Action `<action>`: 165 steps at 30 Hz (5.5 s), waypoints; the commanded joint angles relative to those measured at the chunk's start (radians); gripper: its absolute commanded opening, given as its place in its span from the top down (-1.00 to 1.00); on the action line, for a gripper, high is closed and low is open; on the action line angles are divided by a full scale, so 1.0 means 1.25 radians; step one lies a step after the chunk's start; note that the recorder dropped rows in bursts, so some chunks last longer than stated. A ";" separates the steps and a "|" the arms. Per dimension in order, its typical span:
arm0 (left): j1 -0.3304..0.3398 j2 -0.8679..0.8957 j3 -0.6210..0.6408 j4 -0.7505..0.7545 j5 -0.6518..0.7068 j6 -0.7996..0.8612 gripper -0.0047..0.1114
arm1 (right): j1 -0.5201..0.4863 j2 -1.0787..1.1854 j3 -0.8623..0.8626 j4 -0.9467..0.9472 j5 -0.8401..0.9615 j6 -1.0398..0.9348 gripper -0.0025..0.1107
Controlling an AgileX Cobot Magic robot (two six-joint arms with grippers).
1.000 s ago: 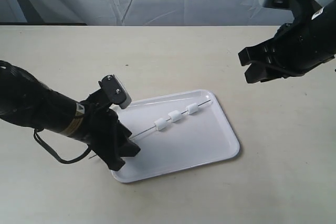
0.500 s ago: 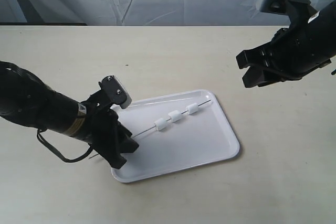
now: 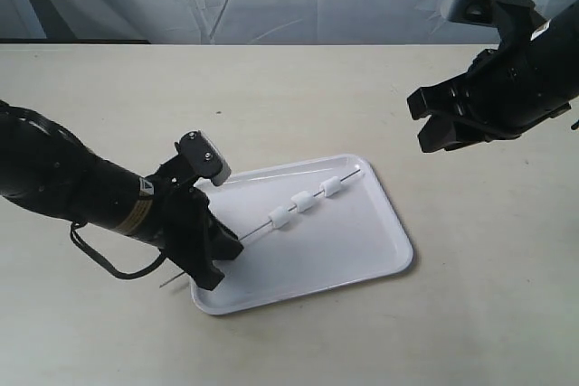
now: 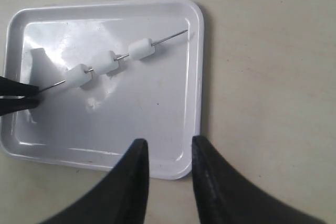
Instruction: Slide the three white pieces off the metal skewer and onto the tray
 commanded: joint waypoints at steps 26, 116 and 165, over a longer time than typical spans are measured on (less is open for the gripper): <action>-0.007 -0.182 0.014 0.036 0.021 -0.172 0.92 | 0.002 0.003 0.008 0.116 -0.025 -0.007 0.45; -0.007 -0.603 0.281 -0.007 -0.083 -0.338 0.92 | 0.002 0.136 0.285 1.034 0.139 -0.649 0.58; -0.007 -0.685 0.400 0.036 -0.055 -0.491 0.92 | -0.018 0.136 0.119 1.034 0.047 -0.583 0.69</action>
